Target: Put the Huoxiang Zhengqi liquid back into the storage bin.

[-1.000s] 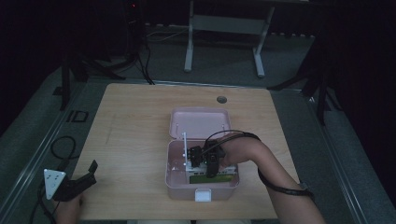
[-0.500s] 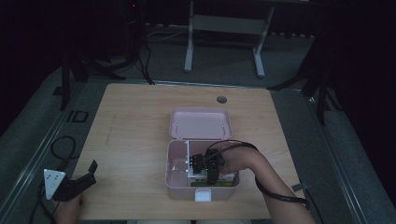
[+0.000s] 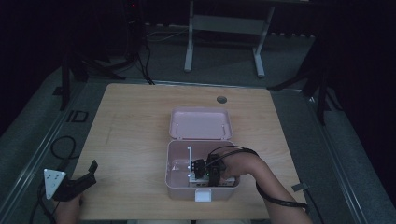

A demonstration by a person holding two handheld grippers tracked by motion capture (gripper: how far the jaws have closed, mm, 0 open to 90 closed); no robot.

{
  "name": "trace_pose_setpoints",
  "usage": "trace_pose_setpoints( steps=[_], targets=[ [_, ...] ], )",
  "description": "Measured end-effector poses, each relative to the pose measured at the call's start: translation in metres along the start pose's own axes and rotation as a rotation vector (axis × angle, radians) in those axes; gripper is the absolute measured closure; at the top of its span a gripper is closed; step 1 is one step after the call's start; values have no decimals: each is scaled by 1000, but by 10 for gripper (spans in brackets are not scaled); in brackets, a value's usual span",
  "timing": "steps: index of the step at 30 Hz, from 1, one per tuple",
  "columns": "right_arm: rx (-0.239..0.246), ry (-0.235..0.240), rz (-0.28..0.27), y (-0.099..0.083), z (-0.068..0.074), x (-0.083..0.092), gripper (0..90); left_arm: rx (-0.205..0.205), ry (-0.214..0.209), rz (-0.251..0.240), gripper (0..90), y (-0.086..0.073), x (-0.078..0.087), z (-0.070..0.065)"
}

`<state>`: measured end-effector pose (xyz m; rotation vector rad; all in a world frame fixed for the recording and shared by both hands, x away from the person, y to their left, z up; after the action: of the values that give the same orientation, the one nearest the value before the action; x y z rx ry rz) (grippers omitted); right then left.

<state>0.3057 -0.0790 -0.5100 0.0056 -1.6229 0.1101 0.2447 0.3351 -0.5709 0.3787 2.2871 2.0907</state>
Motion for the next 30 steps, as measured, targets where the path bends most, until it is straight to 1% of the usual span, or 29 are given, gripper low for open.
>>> trace_pose_setpoints(
  steps=[6,10,12,13,15,20,25,30],
  targets=[
    [-14,3,-7,-1,-1,0,606,3,-2,-2,12,0,0,0],
    [-29,17,-8,-3,-2,1,566,3,-3,-1,11,0,0,0],
    [-34,4,-12,-5,-3,4,536,3,-3,-1,12,0,0,0],
    [-44,10,-17,-6,-4,6,534,4,-3,-1,11,0,0,0],
    [-40,5,-26,-9,-5,11,519,3,-3,-1,12,0,0,0],
    [-56,15,-64,-15,-5,30,479,2,-2,1,11,0,0,0],
    [-77,-12,-94,-21,-9,50,452,1,-2,2,11,0,0,0],
    [-92,-36,-142,-29,-12,68,402,3,-3,0,11,0,-1,0]
  ],
)
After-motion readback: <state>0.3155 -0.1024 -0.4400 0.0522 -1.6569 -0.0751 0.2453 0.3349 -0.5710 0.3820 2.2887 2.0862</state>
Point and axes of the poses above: each handheld gripper's, and its own axes: x roughly backward along the jaws, y roughly out of its top, z roughly to its left, the point moved 4 cm from there along -x, roughly forward along the jaws, and after that the axes turned 8 degrees about -y, right-handed, at the moved point
